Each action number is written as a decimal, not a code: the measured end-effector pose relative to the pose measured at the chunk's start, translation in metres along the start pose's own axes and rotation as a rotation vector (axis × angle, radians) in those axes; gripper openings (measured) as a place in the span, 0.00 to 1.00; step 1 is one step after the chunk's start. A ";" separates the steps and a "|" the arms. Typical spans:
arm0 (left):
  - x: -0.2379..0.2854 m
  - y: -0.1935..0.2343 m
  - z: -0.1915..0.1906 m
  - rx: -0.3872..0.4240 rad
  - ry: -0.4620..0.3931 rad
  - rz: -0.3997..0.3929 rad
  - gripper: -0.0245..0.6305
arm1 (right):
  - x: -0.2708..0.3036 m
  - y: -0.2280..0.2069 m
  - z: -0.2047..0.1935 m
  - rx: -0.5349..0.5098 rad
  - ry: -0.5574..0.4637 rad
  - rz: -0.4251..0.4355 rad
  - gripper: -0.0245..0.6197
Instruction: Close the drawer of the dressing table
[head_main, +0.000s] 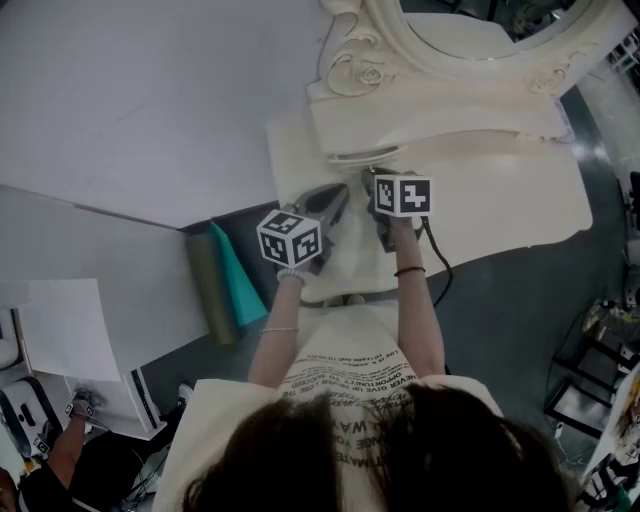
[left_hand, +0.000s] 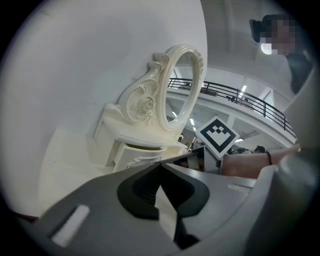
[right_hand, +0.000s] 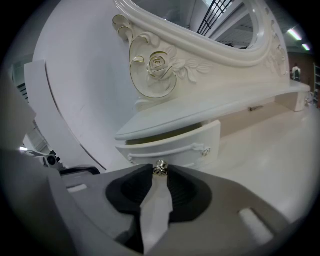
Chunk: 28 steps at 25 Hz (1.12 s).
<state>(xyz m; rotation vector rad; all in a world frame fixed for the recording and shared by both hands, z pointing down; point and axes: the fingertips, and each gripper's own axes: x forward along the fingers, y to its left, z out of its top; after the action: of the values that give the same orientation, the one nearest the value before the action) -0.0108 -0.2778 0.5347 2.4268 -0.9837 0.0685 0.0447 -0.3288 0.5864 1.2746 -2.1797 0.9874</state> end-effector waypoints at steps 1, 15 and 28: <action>0.000 0.001 0.000 0.000 -0.001 0.002 0.04 | 0.001 0.000 0.000 0.000 -0.001 0.001 0.19; 0.001 0.008 0.008 -0.001 -0.014 0.021 0.04 | 0.008 -0.002 0.010 -0.001 -0.013 0.002 0.19; 0.002 0.015 0.010 -0.006 -0.011 0.024 0.04 | 0.015 -0.002 0.017 0.001 -0.030 -0.005 0.19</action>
<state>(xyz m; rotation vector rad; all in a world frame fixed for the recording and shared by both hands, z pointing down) -0.0204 -0.2925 0.5332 2.4125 -1.0169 0.0604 0.0394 -0.3507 0.5863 1.3029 -2.1983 0.9740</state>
